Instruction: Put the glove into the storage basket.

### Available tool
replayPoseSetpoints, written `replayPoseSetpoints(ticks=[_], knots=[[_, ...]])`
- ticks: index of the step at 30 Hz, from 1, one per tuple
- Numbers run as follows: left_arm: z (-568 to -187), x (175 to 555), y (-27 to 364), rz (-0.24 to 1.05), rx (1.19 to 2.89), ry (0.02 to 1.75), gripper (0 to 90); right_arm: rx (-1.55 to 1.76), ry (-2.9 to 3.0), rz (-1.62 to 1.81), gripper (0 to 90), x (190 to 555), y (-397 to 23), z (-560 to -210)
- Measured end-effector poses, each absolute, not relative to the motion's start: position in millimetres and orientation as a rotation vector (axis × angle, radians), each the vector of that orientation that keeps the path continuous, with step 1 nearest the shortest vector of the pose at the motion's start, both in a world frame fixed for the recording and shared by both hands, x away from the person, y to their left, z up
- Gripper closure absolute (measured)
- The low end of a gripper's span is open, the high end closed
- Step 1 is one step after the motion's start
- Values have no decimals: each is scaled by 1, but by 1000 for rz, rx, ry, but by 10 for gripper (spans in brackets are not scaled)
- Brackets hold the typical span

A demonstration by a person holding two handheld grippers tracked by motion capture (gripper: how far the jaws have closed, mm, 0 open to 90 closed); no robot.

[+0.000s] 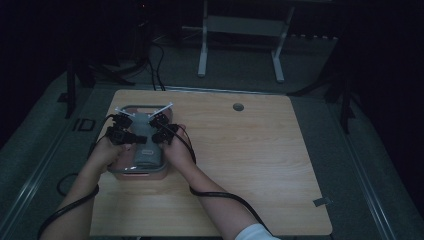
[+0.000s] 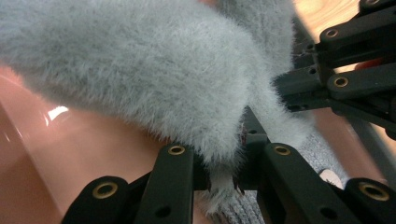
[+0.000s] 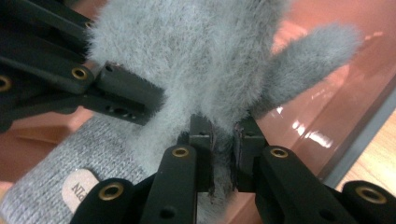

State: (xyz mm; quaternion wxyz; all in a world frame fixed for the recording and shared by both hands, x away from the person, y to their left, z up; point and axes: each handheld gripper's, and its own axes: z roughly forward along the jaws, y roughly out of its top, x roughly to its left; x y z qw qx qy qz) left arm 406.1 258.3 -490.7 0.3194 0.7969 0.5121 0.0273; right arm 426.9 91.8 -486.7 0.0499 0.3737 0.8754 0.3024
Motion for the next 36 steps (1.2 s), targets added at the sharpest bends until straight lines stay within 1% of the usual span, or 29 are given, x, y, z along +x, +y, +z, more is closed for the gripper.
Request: replayPoseSetpoints(ticks=[3, 8, 10, 13, 18, 21, 23, 24, 25, 27, 28, 29, 30, 31, 32, 33, 35, 36], knots=[[-498, 409, 253, 61, 2125, 1368, 800, 1136, 2676, 847, 812, 428, 95, -494], [-506, 416, 249, 25, 2158, 1419, 794, 1111, 2695, 762, 778, 432, 98, -502], [-509, 418, 248, 21, 2164, 1434, 780, 1089, 2696, 717, 760, 431, 102, -502], [-511, 418, 248, 40, 2162, 1460, 737, 1052, 2696, 693, 715, 432, 103, -501], [-514, 418, 248, 79, 2152, 1496, 636, 1020, 2691, 726, 629, 432, 101, -497], [-511, 416, 249, 144, 2136, 1502, 504, 1006, 2676, 764, 584, 430, 99, -490], [-506, 413, 251, 218, 2133, 1500, 402, 985, 2670, 793, 553, 430, 95, -486], [-504, 411, 252, 226, 2120, 1502, 378, 985, 2661, 818, 527, 430, 93, -484], [-501, 410, 254, 231, 2095, 1498, 374, 983, 2657, 847, 498, 431, 90, -482], [-497, 407, 255, 237, 2079, 1478, 261, 982, 2654, 867, 485, 431, 88, -479], [-493, 403, 256, 267, 2066, 1472, 261, 982, 2652, 878, 474, 431, 84, -476], [-491, 400, 257, 281, 2049, 1463, 254, 974, 2652, 908, 425, 431, 81, -472], [-489, 398, 259, 276, 2029, 1454, 216, 965, 2647, 919, 391, 430, 78, -470], [-488, 395, 260, 285, 2021, 1451, 190, 963, 2642, 933, 378, 430, 75, -468], [-486, 392, 261, 311, 2017, 1443, 188, 959, 2640, 949, 359, 429, 72, -465], [-485, 389, 262, 318, 1995, 1430, 167, 964, 2634, 962, 319, 428, 69, -463], [-481, 381, 263, 323, 1976, 1393, 156, 945, 2634, 1008, 290, 426, 64, -460], [-481, 378, 262, 331, 1978, 1376, 156, 933, 2648, 1017, 252, 424, 61, -459]])
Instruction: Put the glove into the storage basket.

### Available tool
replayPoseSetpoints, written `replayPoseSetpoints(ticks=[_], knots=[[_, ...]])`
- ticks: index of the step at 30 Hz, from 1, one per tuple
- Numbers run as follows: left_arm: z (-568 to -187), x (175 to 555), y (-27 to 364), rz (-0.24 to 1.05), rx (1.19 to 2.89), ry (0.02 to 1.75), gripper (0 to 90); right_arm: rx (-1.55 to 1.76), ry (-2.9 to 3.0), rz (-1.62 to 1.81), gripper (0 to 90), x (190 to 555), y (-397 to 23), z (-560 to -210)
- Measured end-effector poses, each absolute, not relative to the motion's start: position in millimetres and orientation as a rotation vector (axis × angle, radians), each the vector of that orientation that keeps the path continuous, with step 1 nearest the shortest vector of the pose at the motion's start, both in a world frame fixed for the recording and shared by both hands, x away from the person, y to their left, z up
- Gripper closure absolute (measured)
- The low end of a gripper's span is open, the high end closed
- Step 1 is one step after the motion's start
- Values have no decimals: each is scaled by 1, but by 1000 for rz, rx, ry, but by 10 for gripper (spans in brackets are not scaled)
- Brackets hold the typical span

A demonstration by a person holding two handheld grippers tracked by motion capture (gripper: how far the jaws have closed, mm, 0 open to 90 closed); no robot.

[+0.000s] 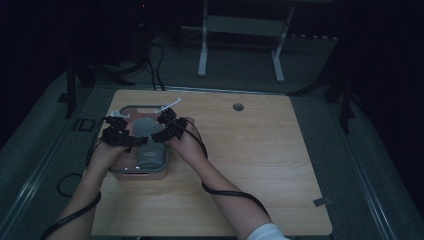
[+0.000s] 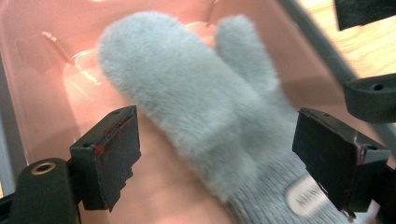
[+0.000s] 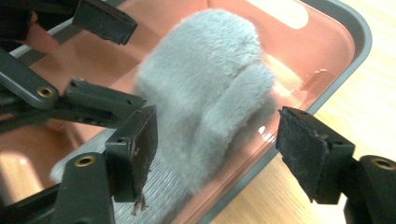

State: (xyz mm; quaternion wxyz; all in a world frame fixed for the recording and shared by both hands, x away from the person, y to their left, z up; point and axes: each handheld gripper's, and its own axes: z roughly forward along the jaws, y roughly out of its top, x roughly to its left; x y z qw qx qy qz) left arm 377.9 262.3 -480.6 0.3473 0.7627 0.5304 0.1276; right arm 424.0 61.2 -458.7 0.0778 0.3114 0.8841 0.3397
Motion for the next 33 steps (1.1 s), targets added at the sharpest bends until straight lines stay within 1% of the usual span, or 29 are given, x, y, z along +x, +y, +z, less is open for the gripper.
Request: replayPoseSetpoints(ticks=[2, 6, 10, 12, 15, 19, 22, 27, 33], knots=[[-479, 368, 260, 372, 1983, 1334, 156, 910, 2660, 1044, 220, 422, 58, -458], [-479, 350, 255, 397, 1954, 1266, 156, 867, 2676, 1086, 184, 415, 50, -458], [-477, 339, 254, 383, 1940, 1217, 156, 839, 2688, 1102, 183, 408, 40, -460], [-472, 326, 251, 366, 1926, 1156, 156, 826, 2702, 1127, 183, 404, 33, -461], [-469, 317, 249, 371, 1916, 1127, 156, 795, 2701, 1141, 183, 399, 27, -462], [-467, 297, 244, 361, 1901, 1069, 156, 767, 2702, 1166, 183, 386, 13, -466], [-471, 283, 241, 355, 1897, 1014, 156, 742, 2703, 1193, 183, 377, 5, -468], [-479, 260, 236, 309, 1908, 944, 156, 683, 2725, 1226, 177, 364, -6, -477], [-492, 240, 230, 281, 1922, 895, 156, 618, 2769, 1189, 175, 351, -12, -492]])
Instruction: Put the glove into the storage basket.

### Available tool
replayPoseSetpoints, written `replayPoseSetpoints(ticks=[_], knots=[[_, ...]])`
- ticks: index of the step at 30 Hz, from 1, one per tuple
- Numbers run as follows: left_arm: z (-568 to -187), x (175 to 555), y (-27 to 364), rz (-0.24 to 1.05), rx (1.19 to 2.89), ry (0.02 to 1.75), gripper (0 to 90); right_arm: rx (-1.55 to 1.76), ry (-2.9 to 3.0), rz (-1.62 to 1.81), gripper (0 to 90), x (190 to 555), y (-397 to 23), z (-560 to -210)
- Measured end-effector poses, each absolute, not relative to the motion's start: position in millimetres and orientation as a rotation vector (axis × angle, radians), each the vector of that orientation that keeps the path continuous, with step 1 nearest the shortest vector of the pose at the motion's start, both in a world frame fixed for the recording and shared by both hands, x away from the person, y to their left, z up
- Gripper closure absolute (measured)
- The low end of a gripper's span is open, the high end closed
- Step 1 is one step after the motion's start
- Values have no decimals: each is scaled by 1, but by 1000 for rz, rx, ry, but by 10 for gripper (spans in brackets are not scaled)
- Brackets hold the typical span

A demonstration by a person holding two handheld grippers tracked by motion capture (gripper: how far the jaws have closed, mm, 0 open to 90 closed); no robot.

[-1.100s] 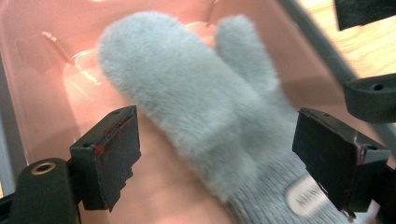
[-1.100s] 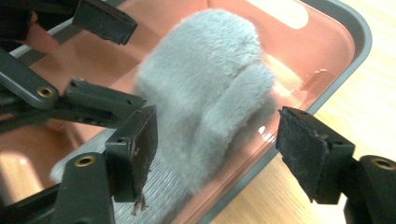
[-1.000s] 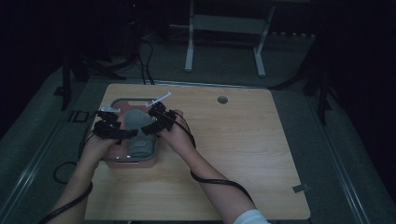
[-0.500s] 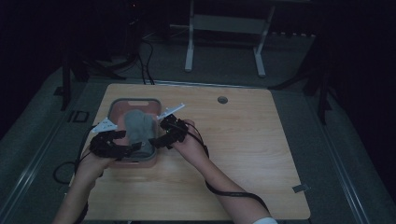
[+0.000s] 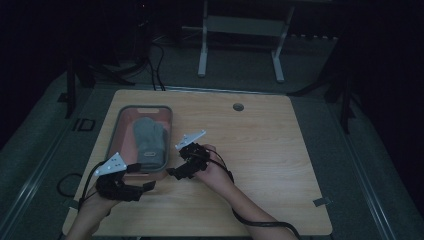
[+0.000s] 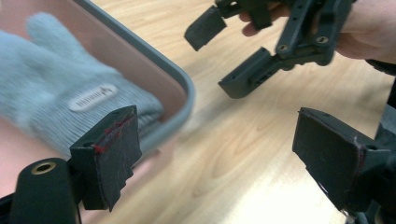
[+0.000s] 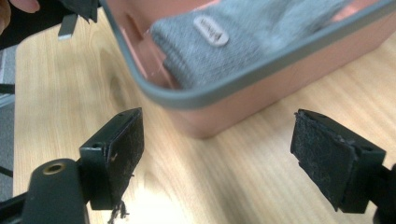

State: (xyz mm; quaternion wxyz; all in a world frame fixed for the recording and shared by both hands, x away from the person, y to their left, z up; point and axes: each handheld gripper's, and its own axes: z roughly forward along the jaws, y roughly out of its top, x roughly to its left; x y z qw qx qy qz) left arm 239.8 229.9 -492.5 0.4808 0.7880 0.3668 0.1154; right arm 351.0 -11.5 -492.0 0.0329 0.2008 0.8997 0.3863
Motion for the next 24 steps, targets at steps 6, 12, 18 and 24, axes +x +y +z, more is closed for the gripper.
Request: replayPoseSetpoints(ticks=[6, 12, 18, 24], knots=[[-512, 228, 221, 230, 1941, 831, 156, 547, 2810, 1223, 175, 342, -14, -512], [-532, 226, 220, 174, 1947, 829, 156, 481, 2843, 1242, 175, 337, -16, -530], [-548, 228, 225, 165, 1944, 867, 156, 453, 2859, 1230, 169, 338, -20, -547], [-557, 229, 230, 152, 1926, 896, 156, 391, 2886, 1178, 149, 336, -20, -558]])
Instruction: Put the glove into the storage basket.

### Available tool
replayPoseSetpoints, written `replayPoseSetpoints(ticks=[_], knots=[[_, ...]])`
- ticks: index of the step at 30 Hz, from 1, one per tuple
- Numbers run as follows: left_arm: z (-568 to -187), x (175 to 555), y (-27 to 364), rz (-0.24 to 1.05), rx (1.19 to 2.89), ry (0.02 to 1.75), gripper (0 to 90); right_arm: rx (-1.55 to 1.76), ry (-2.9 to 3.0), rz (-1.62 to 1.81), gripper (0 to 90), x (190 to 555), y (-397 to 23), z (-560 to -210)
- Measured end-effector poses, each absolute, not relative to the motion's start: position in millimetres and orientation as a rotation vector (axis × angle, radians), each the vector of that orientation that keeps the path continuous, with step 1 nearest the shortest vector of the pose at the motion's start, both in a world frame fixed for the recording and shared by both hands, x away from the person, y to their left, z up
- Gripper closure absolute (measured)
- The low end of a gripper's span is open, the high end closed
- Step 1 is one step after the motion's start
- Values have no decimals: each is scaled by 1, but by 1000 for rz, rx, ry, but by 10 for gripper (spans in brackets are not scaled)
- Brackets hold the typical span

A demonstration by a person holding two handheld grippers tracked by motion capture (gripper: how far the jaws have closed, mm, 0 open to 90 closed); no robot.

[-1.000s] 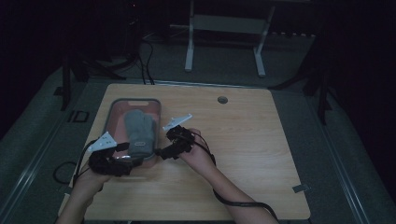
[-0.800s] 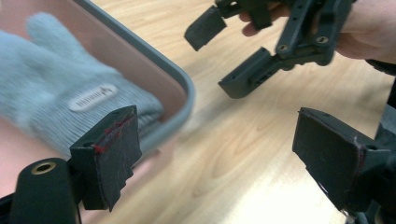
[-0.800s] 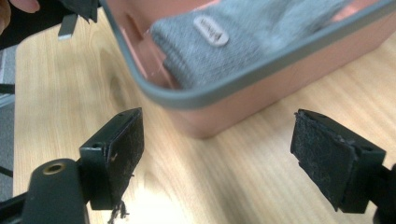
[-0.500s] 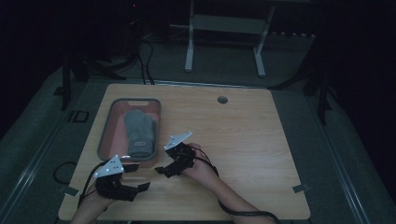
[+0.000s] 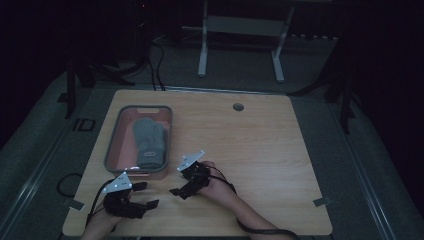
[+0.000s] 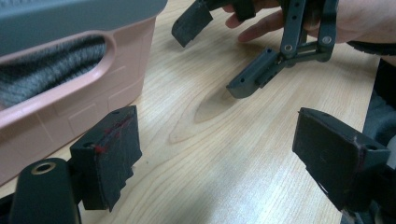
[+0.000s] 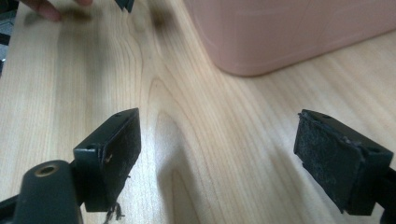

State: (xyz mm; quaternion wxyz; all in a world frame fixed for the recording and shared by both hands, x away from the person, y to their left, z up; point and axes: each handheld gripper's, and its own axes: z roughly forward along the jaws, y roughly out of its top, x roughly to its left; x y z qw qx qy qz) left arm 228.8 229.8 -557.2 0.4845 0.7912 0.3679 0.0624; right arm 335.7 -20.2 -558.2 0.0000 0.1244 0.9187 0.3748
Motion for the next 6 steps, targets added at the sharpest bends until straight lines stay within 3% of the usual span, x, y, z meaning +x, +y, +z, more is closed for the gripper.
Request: replayPoseSetpoints(ticks=[6], knots=[[-558, 229, 232, 156, 1909, 906, 156, 405, 2899, 1163, 145, 338, -20, -561]])
